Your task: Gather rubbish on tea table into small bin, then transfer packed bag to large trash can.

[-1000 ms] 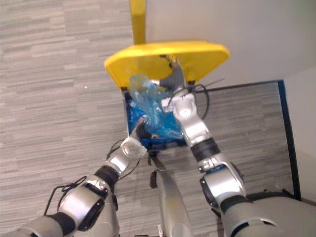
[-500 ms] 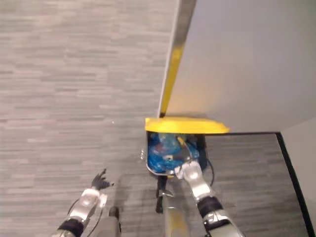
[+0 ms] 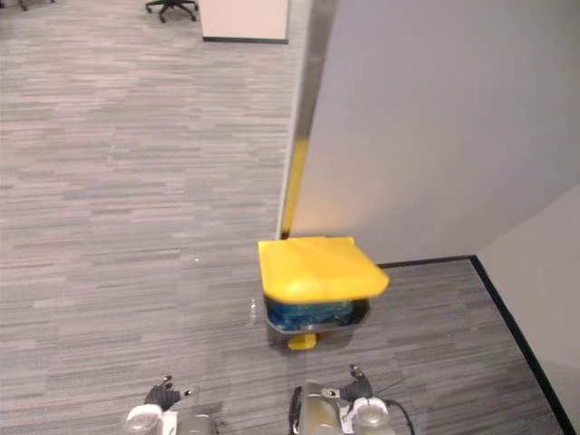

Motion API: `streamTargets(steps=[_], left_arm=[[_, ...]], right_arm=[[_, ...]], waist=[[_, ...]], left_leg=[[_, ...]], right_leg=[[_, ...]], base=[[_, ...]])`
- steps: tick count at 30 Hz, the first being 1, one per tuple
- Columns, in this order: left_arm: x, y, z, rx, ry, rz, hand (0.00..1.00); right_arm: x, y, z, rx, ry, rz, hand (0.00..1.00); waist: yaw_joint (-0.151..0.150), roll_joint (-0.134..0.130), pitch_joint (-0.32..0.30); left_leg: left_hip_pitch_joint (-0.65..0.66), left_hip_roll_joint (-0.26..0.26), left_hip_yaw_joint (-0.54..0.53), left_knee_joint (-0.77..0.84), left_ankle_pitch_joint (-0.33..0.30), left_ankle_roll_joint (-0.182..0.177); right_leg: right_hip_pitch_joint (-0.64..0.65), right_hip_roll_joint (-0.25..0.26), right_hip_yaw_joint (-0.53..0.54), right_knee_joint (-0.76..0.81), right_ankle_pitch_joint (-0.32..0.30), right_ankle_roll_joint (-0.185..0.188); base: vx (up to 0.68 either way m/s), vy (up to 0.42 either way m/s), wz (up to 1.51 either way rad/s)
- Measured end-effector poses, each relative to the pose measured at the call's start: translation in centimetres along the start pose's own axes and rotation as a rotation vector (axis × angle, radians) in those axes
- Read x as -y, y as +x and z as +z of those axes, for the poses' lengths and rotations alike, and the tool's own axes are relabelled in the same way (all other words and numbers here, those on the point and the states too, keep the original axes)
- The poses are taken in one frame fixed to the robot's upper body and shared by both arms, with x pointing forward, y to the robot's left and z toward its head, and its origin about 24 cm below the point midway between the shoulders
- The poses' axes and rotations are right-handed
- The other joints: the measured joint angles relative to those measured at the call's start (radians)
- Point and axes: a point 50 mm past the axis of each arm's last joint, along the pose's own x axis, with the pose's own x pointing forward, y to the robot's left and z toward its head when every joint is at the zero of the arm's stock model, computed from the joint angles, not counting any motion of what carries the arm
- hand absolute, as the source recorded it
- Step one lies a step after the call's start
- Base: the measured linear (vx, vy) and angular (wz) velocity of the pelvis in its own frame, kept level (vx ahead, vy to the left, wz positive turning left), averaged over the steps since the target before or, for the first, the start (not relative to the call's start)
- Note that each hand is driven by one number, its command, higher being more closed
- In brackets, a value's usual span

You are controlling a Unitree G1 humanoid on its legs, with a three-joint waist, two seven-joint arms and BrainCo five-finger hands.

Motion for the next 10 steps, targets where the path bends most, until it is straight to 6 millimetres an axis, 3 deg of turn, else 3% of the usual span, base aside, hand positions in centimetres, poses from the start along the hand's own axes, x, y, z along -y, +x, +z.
streamTargets(steps=[1, 4, 10], left_arm=[[1.1, 0.0, -0.2, -0.011, -0.003, -0.03, 0.0], [0.9, 0.0, -0.3, -0.016, 0.001, -0.029, 0.0], [-0.9, 0.0, -1.0, -0.05, 0.025, 0.012, 0.0]], right_arm=[[0.5, 0.1, -0.3, -0.02, 0.024, -0.02, 0.0], [1.2, 0.1, -1.1, -0.063, 0.06, -0.047, 0.0], [1.8, 0.0, -2.1, -0.116, 0.113, -0.074, 0.0]], waist=[[-0.002, 0.026, -0.015], [-0.002, 0.045, -0.033], [-0.003, 0.04, -0.034]], left_leg=[[0.001, 0.004, -0.003, -0.035, 0.021, 0.014], [-0.002, 0.007, -0.005, -0.074, 0.042, 0.04], [0.015, -0.004, -0.015, -0.082, 0.035, 0.041]], right_leg=[[0.008, 0.022, 0.002, -0.059, 0.036, -0.005], [0.015, 0.046, 0.016, -0.135, 0.081, -0.003], [0.071, 0.049, 0.019, -0.221, 0.134, 0.013]], base=[[-0.02, -0.126, -0.33], [-0.03, -0.037, -0.17], [-0.04, 0.016, -0.02]])
